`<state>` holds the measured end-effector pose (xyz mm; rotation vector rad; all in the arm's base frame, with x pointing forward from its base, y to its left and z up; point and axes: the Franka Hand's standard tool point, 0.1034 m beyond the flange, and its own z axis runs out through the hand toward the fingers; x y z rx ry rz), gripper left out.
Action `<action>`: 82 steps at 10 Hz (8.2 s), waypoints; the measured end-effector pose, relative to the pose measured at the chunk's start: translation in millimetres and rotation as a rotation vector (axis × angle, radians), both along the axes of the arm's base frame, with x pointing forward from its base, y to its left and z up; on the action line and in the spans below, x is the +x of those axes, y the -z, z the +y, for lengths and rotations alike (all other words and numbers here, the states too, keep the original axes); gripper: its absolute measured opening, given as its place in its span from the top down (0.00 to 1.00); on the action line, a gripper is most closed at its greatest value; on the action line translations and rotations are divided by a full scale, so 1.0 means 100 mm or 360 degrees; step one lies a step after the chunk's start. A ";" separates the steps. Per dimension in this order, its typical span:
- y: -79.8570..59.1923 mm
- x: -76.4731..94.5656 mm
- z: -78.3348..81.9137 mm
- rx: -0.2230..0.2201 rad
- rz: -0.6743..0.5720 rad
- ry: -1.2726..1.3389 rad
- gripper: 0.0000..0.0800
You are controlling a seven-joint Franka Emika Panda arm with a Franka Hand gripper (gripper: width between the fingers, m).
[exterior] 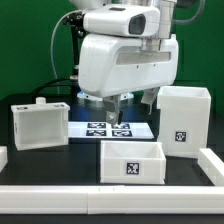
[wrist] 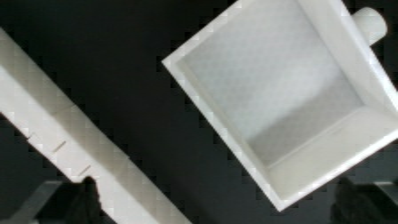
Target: Assemble drawer
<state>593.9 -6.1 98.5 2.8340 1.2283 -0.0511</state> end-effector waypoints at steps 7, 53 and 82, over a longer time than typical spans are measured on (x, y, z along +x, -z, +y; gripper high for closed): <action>0.85 -0.23 -0.50 0.0061 0.0070 0.0161 0.19; -0.38 -1.09 0.48 0.0083 -0.0088 -0.0613 0.19; -0.12 0.63 0.70 0.0167 -0.0055 -0.1065 0.96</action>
Offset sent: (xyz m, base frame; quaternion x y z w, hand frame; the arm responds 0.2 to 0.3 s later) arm -0.0230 -0.0057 -0.0478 0.0072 0.0169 0.1017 0.9946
